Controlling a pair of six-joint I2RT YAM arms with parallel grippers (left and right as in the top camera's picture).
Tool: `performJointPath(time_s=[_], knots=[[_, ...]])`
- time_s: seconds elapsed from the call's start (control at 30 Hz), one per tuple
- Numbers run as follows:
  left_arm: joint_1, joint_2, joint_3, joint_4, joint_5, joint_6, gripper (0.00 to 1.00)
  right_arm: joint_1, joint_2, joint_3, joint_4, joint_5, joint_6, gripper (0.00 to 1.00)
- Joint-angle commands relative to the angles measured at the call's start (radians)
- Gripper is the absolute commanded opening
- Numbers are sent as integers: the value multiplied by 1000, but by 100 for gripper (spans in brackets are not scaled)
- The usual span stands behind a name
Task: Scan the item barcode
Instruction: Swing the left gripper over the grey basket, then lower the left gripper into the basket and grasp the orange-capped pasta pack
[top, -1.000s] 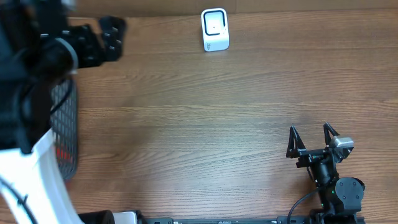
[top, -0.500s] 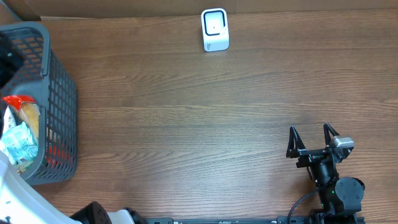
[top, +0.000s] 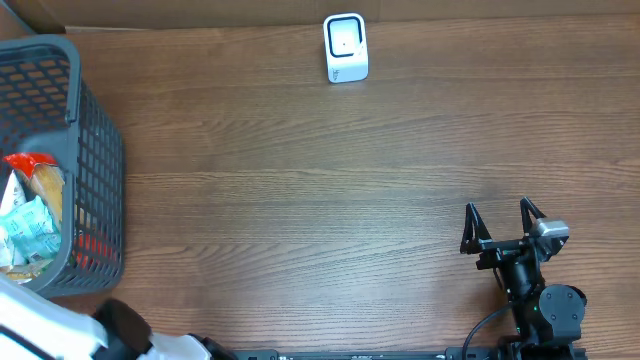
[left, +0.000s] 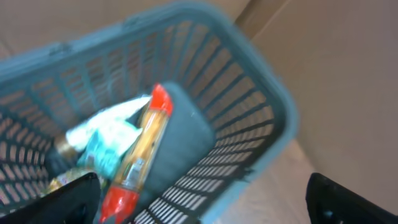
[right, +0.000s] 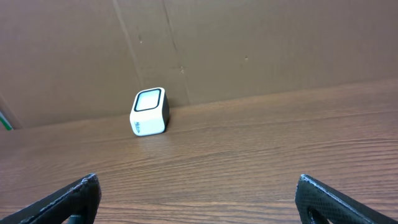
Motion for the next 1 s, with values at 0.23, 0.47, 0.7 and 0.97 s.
performJointPath(time_s=[0.23, 0.47, 0.7, 0.97], knots=[[40, 175, 3, -45, 18, 90, 91, 5, -12, -11, 5, 13, 3, 100], [39, 252, -16, -43, -34, 110, 91, 5, -12, -11, 5, 13, 3, 100], [38, 331, -46, -25, -79, 112, 91, 5, -12, -11, 5, 13, 3, 100], [26, 404, -90, 16, -35, 243, 88, 5, -12, -11, 5, 13, 3, 100]])
